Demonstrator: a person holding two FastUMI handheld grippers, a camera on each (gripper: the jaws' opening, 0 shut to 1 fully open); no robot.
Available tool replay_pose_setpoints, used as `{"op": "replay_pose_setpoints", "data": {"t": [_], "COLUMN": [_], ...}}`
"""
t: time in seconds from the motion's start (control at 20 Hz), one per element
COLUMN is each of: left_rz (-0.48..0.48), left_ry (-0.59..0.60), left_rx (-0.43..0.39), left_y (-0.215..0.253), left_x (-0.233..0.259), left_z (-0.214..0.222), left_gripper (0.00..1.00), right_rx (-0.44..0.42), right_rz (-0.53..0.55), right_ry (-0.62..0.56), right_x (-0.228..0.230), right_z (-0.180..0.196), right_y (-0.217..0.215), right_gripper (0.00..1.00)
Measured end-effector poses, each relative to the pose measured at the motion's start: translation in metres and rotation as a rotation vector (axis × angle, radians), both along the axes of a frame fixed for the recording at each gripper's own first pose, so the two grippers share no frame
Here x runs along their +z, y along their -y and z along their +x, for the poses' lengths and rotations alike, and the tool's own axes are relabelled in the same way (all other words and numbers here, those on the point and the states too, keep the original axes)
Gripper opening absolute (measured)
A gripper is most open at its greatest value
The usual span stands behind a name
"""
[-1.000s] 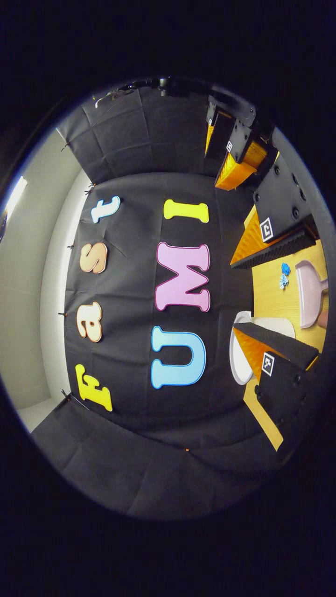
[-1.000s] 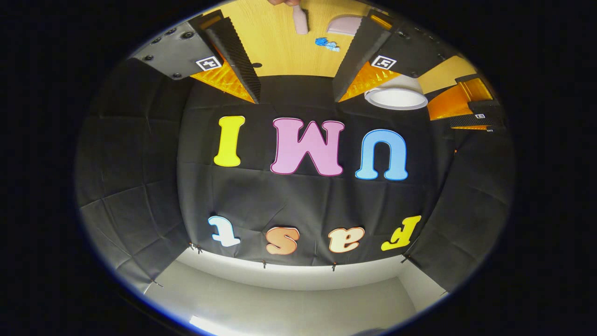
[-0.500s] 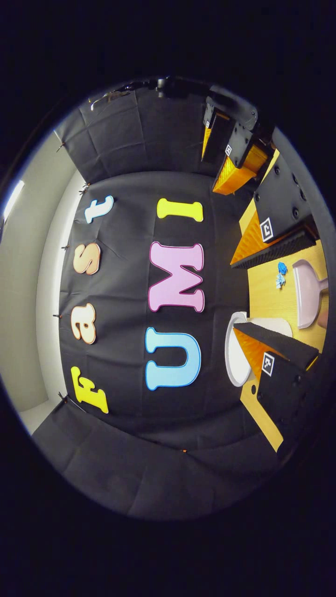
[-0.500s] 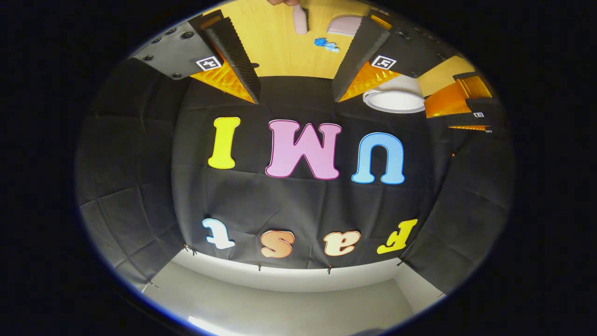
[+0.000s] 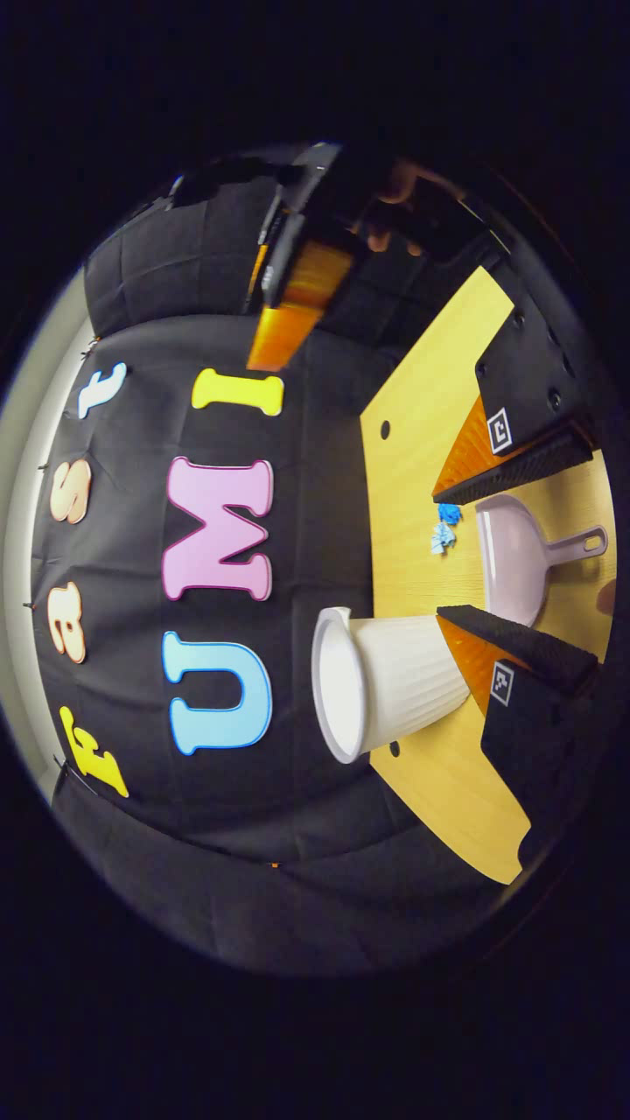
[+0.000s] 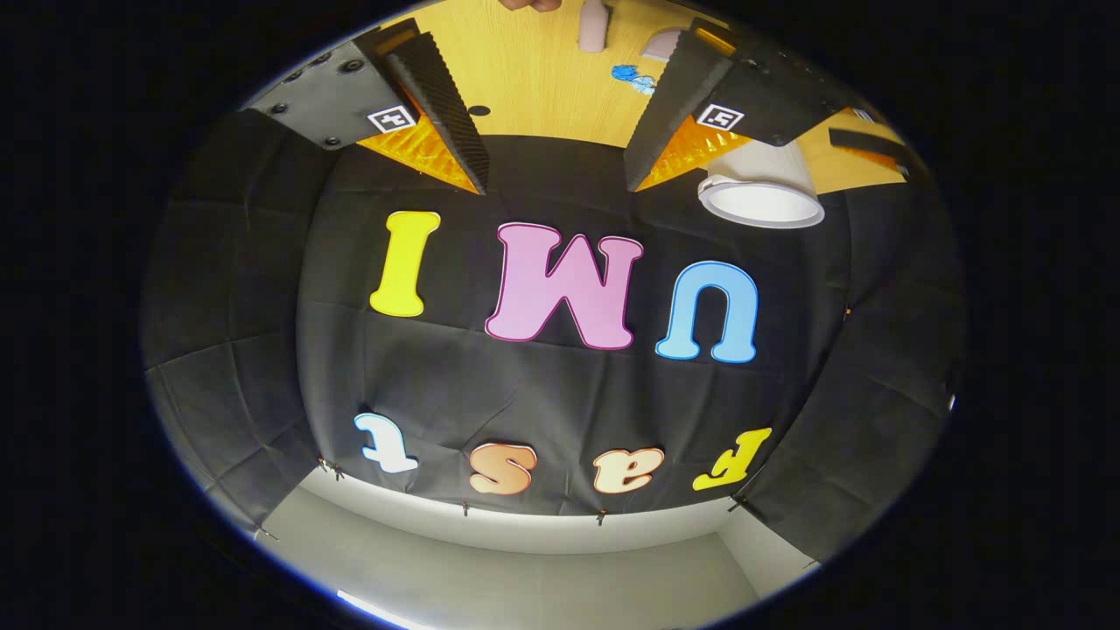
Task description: Pick up the small broom and dustpan from the desktop, sweep the trash into the dustpan with the broom, and then empty the trash into the garbage bin.
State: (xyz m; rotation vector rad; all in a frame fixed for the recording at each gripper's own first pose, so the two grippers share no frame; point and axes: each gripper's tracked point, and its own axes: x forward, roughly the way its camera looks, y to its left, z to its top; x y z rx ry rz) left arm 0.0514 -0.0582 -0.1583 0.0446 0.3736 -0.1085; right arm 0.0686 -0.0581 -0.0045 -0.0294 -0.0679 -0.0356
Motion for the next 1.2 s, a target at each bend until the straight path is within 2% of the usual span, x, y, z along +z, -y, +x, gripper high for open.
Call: {"op": "replay_pose_setpoints", "data": {"t": [0.1, 0.2, 0.3, 0.35, 0.55, 0.7, 0.85, 1.0, 1.1, 1.15, 1.2], "left_rz": [0.012, 0.013, 0.004, 0.014, 0.064, 0.044, 0.015, -0.009, 0.006, -0.001, -0.015], "left_ry": [-0.11, -0.284, -0.405, -0.433, -0.563, -0.681, -0.799, -0.874, -0.9, -0.924, -0.938], "left_rx": [0.017, 0.041, 0.073, 0.089, 0.117, 0.134, 0.135, 0.167, 0.166, 0.164, 0.159], "left_y": [0.006, 0.013, 0.011, 0.009, 0.007, 0.01, 0.015, 0.012, 0.007, 0.008, 0.011], "left_x": [-0.039, -0.08, -0.107, -0.117, -0.142, -0.161, -0.186, -0.196, -0.2, -0.199, -0.198], "left_z": [-0.001, -0.007, -0.012, -0.011, -0.014, -0.02, -0.012, -0.002, 0.005, 0.004, 0.006], "left_gripper": [0.69, 0.69, 0.71, 0.71, 0.71, 0.71, 0.71, 0.71, 0.69, 0.51, 0.46], "right_rx": [0.018, 0.034, 0.046, 0.053, 0.087, 0.124, 0.149, 0.156, 0.148, 0.153, 0.158], "right_rz": [-0.004, -0.007, 0.0, -0.007, -0.004, 0.001, -0.025, 0.056, 0.121, 0.154, 0.19], "right_ry": [-0.012, -0.037, -0.072, -0.095, -0.153, -0.212, -0.377, -0.549, -0.618, -0.663, -0.724], "right_x": [-0.011, -0.026, -0.044, -0.053, -0.082, -0.111, -0.169, -0.211, -0.223, -0.23, -0.24], "right_z": [0.011, 0.023, 0.033, 0.038, 0.05, 0.053, 0.053, 0.036, 0.024, 0.015, 0.003], "right_y": [0.005, 0.011, 0.017, 0.019, 0.026, 0.022, 0.03, 0.036, 0.035, 0.032, 0.028], "right_gripper": [1.0, 1.0, 1.0, 0.97, 1.0, 1.0, 1.0, 1.0, 1.0, 1.0, 1.0]}}
